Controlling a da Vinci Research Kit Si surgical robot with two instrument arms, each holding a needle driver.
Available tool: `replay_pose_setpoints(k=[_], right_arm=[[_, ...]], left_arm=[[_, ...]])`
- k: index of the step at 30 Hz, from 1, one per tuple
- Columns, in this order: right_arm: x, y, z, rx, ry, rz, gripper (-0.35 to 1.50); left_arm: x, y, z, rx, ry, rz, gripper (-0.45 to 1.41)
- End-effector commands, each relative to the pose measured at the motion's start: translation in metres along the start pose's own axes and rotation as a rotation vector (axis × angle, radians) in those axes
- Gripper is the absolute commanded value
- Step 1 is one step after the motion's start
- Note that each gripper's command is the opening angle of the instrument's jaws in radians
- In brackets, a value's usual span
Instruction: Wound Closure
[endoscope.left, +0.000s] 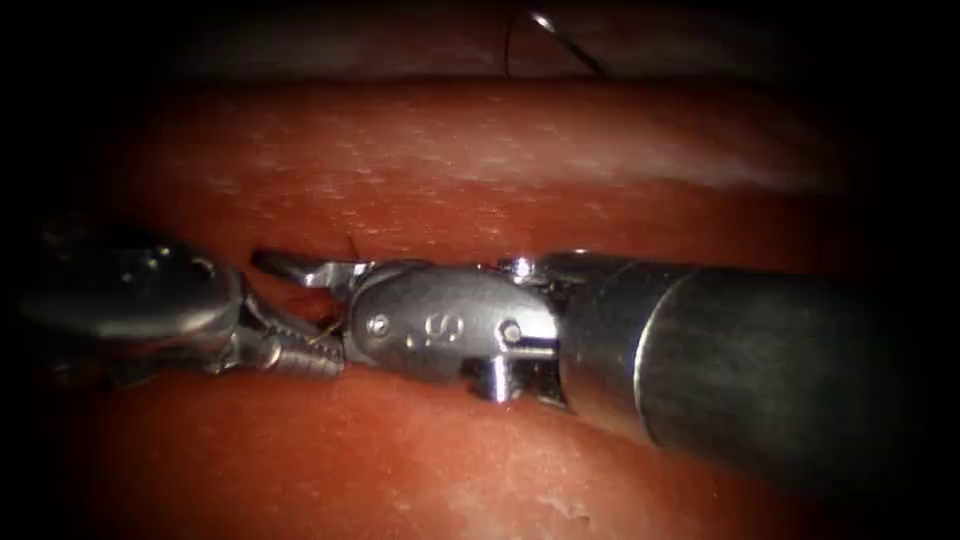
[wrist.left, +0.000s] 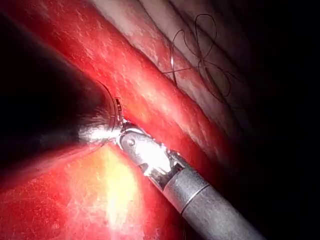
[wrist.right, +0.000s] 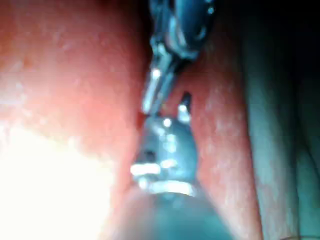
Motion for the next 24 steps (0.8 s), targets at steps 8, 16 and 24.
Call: replay_pose_setpoints(k=[8, 16, 24], right_arm=[[0.0002, 0.0002, 0.0011, 0.003, -0.074, -0.017, 0.36], [0.0015, 0.0023, -0.0036, -0.165, -0.094, 0.129, 1.45], [0.0023, 0.0045, -0.0097, -0.225, -0.079, 0.179, 1.43]], left_arm=[[-0.0005, 0.0002, -0.0003, -0.008, -0.002, 0.008, -0.35], [-0.0037, -0.0017, -0.0052, 0.008, 0.012, -0.002, -0.35], [-0.0069, -0.0088, -0.0075, 0.06, 0.008, -0.162, -0.35]])
